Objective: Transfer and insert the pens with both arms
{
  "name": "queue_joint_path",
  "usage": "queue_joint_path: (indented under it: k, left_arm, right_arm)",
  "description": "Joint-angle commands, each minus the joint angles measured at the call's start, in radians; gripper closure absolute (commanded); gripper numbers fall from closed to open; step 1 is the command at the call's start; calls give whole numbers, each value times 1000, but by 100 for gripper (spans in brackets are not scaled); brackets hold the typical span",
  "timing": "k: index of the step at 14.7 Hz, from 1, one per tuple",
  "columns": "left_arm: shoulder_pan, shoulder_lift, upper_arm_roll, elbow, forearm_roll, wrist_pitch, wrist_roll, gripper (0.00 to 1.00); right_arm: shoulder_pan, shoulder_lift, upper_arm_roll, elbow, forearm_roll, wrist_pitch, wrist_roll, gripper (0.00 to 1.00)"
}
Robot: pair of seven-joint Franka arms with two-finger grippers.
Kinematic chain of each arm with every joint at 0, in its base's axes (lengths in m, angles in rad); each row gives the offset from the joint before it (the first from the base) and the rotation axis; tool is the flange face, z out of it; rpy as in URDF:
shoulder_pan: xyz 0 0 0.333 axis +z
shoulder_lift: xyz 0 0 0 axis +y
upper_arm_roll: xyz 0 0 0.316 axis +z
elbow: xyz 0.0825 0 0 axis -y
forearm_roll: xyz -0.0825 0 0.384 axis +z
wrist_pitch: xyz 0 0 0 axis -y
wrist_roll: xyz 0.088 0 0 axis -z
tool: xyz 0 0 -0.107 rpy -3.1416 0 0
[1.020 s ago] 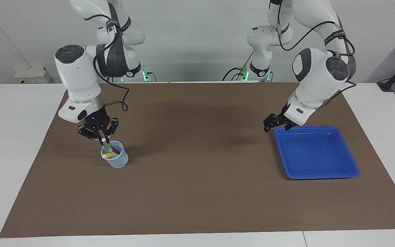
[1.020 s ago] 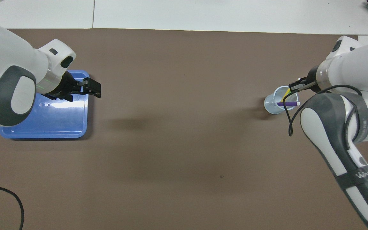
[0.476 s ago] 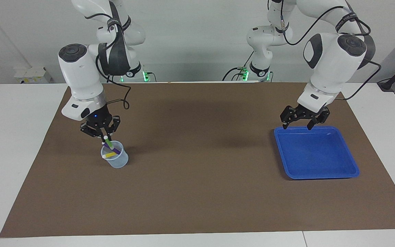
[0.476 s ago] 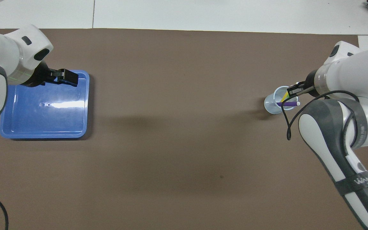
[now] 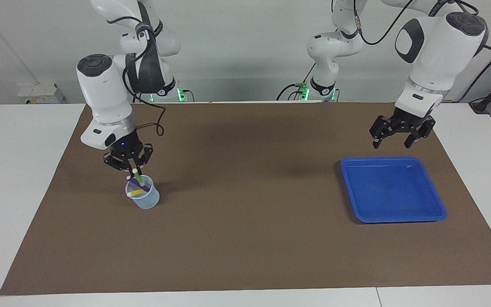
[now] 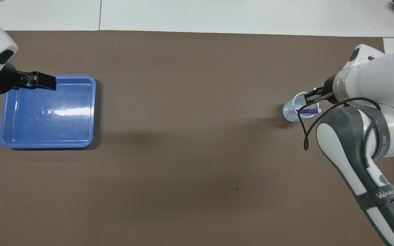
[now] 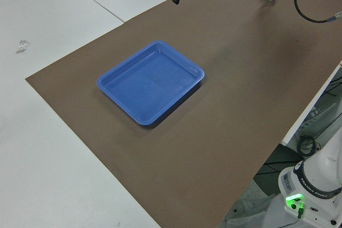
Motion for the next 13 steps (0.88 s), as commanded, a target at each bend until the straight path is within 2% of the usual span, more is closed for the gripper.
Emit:
queue_joint_path:
  k: [1, 2, 3, 5, 9, 13]
  left_arm:
    - [5, -32, -3, -30, 15, -2, 9, 0]
    - [5, -32, -3, -32, 15, -2, 9, 0]
    - [5, -32, -3, -32, 15, -2, 9, 0]
    - [5, -35, -3, -30, 15, -20, 12, 0]
    - [-9, -97, -6, -29, 15, -78, 15, 0]
    - [-14, -104, -16, -29, 15, -91, 48, 0]
  right_arm:
    - [1, -25, 2, -31, 3, 19, 24, 73]
    - [0, -25, 2, -31, 3, 19, 30, 56]
    - [0, -25, 2, -31, 3, 19, 32, 2]
    - [1, -27, 2, -31, 2, 18, 33, 0]
    - [0, -27, 2, -31, 2, 16, 32, 0]
    - [1, -27, 5, -29, 2, 16, 32, 0]
